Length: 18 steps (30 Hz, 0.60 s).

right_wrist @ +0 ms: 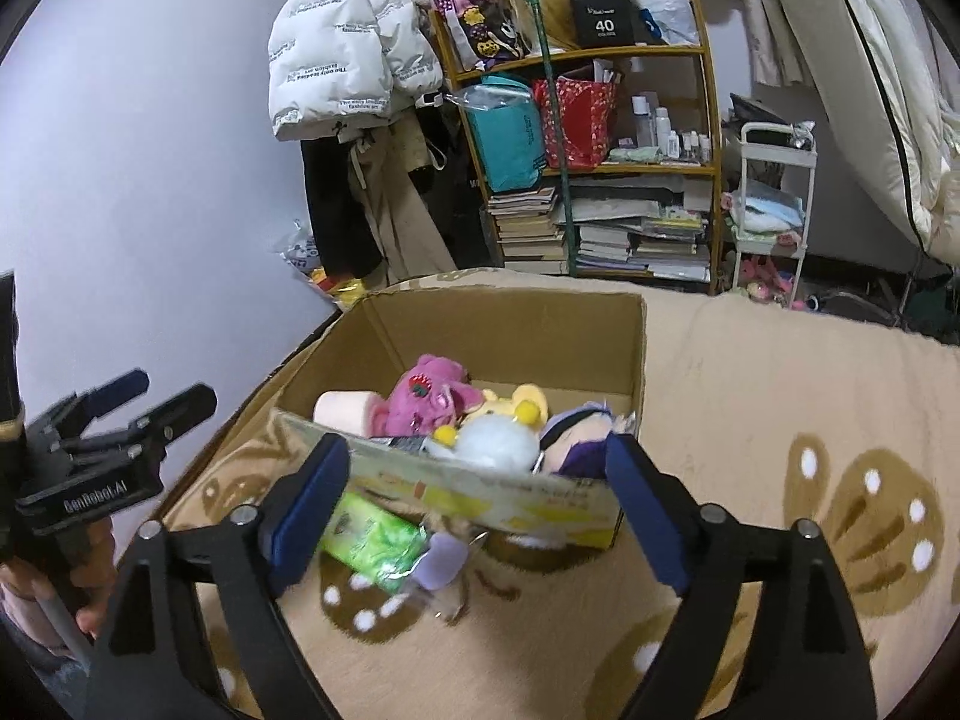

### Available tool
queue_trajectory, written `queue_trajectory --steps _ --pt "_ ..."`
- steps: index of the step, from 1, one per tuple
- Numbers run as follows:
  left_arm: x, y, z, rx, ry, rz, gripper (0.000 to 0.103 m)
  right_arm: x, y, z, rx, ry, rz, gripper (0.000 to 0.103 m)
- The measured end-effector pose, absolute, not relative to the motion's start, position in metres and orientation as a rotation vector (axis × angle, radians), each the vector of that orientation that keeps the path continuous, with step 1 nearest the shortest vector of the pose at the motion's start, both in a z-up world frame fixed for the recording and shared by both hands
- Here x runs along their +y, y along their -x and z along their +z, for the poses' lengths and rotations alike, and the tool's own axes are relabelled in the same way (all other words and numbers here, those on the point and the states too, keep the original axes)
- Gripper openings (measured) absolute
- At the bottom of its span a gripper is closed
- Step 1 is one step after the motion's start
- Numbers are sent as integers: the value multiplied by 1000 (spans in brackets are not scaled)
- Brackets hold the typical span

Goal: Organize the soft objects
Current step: 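Move both tools back toward the green tissue pack and clear bag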

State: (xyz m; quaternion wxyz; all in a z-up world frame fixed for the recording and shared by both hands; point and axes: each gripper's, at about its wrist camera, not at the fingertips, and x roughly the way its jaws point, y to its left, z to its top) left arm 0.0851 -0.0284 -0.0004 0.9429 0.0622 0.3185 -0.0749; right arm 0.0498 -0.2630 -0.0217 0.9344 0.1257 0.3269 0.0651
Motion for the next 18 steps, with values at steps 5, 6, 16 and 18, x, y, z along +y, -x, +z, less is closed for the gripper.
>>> queue_trajectory --steps 5,6,16,18 --pt "-24 -66 -3 661 -139 -152 97 -258 -33 -19 654 -248 127 103" --pt "-24 -61 -3 663 -137 -152 97 -257 -31 -19 656 -245 126 103" --pt "-26 -37 -15 700 -156 -169 97 -259 -10 -25 678 -265 117 103" --pt "-27 -36 -20 719 -170 -166 97 -260 -6 -26 672 -272 113 103"
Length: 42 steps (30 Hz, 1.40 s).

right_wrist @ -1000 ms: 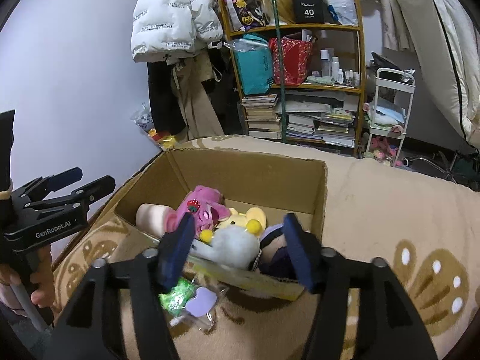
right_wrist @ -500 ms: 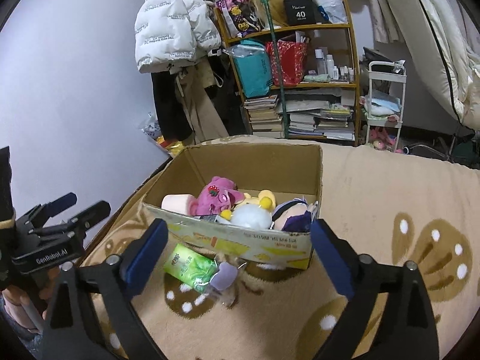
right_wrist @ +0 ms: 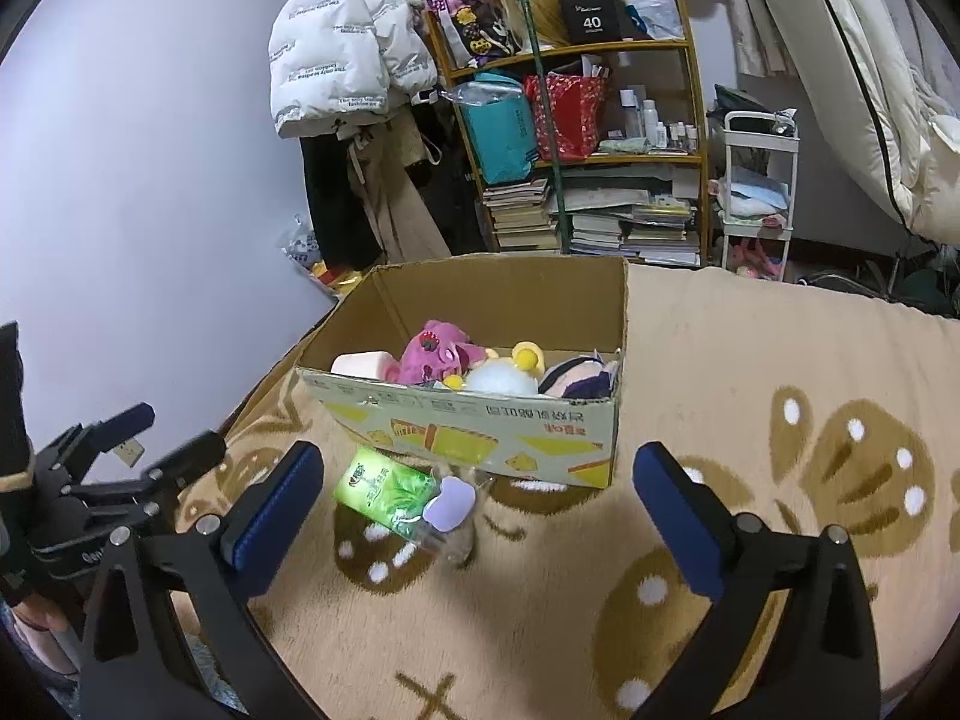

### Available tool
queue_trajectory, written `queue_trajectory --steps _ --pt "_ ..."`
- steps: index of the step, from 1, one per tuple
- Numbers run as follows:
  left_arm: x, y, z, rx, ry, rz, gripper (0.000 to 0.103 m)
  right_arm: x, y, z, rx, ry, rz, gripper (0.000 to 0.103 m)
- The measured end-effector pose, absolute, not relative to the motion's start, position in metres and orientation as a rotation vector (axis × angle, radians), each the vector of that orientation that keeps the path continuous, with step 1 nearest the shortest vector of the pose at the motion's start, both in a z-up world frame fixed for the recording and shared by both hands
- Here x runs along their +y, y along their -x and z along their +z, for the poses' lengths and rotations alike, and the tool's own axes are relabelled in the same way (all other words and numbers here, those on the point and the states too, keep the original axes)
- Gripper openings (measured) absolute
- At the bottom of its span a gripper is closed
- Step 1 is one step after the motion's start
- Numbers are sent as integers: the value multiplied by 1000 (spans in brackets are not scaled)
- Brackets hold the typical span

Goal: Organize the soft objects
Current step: 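Move both tools back toward the green tissue pack and clear bag, then grasp the green tissue pack with the left tool while the right tool grasps the clear bag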

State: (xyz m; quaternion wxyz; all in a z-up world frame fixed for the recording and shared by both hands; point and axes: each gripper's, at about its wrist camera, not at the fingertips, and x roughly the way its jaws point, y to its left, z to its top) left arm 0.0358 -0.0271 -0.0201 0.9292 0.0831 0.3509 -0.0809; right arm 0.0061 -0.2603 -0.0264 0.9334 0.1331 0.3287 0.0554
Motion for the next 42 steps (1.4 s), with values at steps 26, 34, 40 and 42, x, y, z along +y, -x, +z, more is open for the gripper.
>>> queue_trajectory --steps 26,34,40,42 --pt "-38 -58 -45 798 -199 -181 97 -261 -25 -57 753 -307 104 103" --pt "-45 -71 -64 838 -231 -186 97 -261 -43 -74 798 -329 89 103" --pt "-52 -77 -75 859 -248 -192 97 -264 -54 -86 825 -377 89 103" --pt "-53 -81 -78 865 -248 -196 97 -265 -56 -89 833 -384 88 103"
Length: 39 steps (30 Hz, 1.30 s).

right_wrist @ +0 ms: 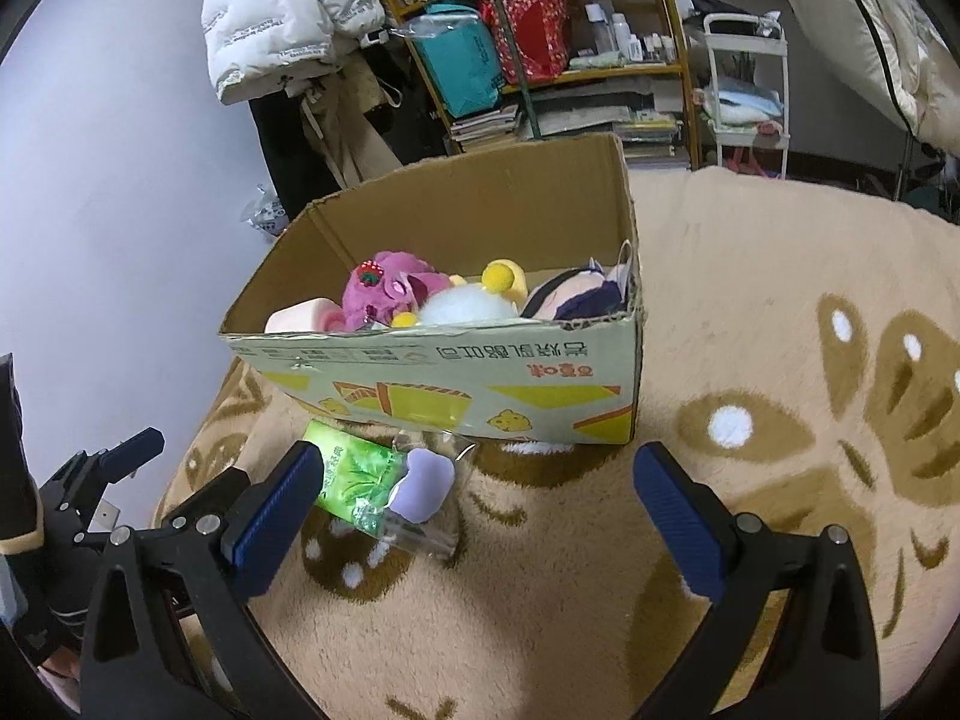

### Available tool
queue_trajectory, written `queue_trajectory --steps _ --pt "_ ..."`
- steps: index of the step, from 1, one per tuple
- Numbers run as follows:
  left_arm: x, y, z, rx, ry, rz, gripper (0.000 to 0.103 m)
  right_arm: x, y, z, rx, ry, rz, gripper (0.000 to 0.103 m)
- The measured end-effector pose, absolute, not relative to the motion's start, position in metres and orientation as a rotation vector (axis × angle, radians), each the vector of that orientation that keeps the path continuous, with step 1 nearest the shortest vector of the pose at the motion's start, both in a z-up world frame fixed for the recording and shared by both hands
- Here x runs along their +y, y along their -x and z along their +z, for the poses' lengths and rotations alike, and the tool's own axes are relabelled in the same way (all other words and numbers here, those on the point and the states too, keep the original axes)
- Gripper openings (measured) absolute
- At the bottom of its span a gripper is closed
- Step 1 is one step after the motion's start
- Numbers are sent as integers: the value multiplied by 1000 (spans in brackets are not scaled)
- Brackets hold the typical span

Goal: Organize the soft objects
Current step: 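Grasp the green tissue pack with the left tool while the right tool grasps the clear bag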

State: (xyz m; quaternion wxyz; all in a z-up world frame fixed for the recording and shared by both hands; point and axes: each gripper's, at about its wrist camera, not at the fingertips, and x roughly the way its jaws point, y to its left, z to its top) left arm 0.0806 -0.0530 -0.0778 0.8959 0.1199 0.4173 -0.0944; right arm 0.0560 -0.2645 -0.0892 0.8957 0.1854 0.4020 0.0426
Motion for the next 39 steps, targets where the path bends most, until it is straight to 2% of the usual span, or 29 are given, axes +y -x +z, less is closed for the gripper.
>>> queue_trajectory --steps 15,28,32,37,39 --pt "-52 -94 -97 913 -230 -210 97 -255 -76 -105 865 -376 100 103" --pt "-62 -101 -116 963 -248 -266 97 -257 -89 -132 931 -516 159 102" --pt "-61 -106 -123 987 -240 -267 97 -249 -96 -140 973 -509 184 92" --pt "-65 -106 -127 996 -248 -296 97 -241 -103 -153 1020 -529 208 92" --pt "-67 -108 -131 1005 -259 -301 97 -241 -105 -157 1035 -543 208 86"
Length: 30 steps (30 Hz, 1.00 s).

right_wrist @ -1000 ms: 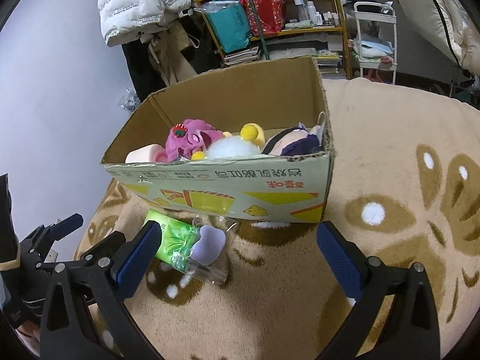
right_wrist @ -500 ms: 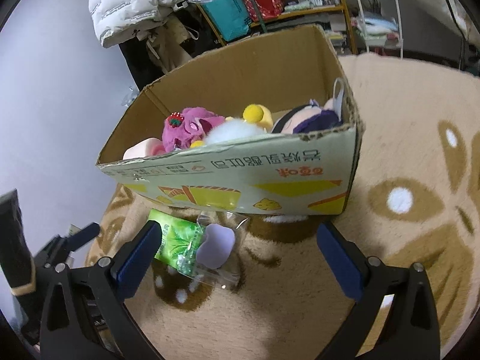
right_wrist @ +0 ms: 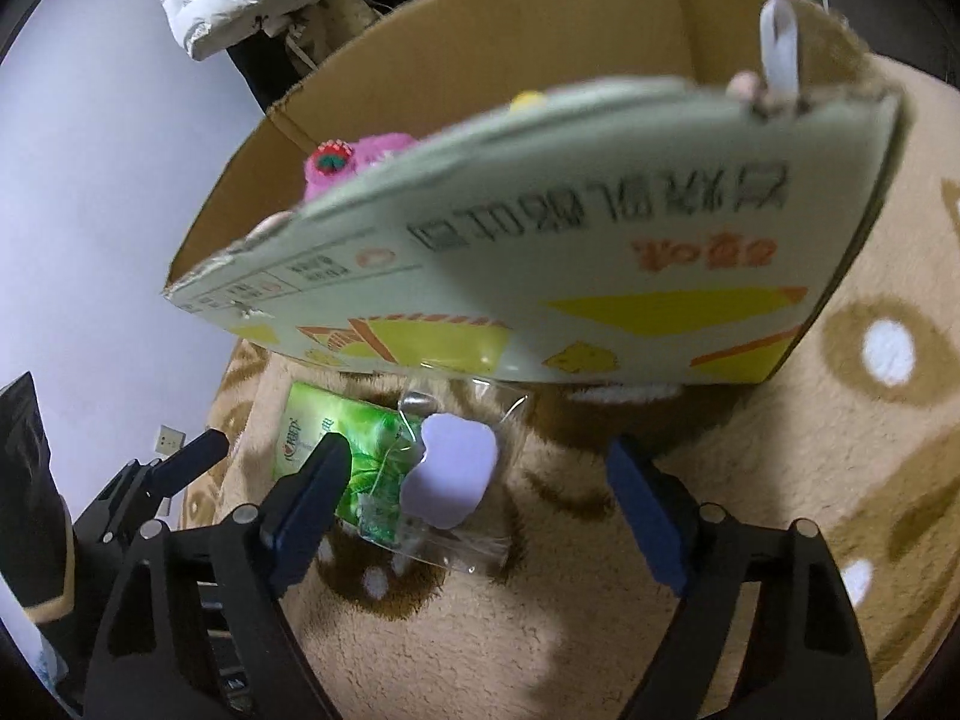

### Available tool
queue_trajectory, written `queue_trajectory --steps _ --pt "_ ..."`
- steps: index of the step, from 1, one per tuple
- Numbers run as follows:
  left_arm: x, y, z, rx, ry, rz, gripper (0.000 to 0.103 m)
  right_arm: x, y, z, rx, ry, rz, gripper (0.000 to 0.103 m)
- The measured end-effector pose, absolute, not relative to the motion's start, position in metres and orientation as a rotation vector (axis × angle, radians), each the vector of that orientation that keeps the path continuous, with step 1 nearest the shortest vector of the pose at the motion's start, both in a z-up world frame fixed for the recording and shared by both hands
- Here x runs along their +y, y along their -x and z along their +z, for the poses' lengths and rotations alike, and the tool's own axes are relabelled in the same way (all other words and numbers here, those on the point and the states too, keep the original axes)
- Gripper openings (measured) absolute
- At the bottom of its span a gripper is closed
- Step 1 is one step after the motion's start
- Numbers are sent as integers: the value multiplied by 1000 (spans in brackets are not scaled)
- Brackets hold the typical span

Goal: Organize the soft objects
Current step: 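Grasp the green tissue pack with the left tool while the right tool grasps the clear bag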

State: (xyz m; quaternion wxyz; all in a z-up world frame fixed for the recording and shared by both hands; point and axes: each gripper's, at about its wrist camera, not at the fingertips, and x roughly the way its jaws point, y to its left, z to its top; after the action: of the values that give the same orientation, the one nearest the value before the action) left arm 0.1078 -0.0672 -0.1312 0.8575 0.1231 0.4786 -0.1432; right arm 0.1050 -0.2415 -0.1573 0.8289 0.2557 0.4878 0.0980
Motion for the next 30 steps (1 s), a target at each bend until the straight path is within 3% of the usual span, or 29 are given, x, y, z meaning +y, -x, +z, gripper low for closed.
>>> queue_trajectory --steps 9,12,19,27,30 --pt "-74 -112 -143 1045 -266 -331 97 -243 -112 -163 1044 -563 219 81" --pt "-75 -112 -145 1051 -254 -336 97 -237 -115 -165 1052 -545 227 74" --pt "-73 -116 -147 1064 -224 -346 97 -230 -118 -165 1060 -502 223 74" --pt "-81 -115 -150 1052 -253 -371 97 -217 -117 -153 1050 -437 200 51" --pt "-83 -113 -151 1055 -247 -374 97 -219 -115 -153 1054 -446 202 51"
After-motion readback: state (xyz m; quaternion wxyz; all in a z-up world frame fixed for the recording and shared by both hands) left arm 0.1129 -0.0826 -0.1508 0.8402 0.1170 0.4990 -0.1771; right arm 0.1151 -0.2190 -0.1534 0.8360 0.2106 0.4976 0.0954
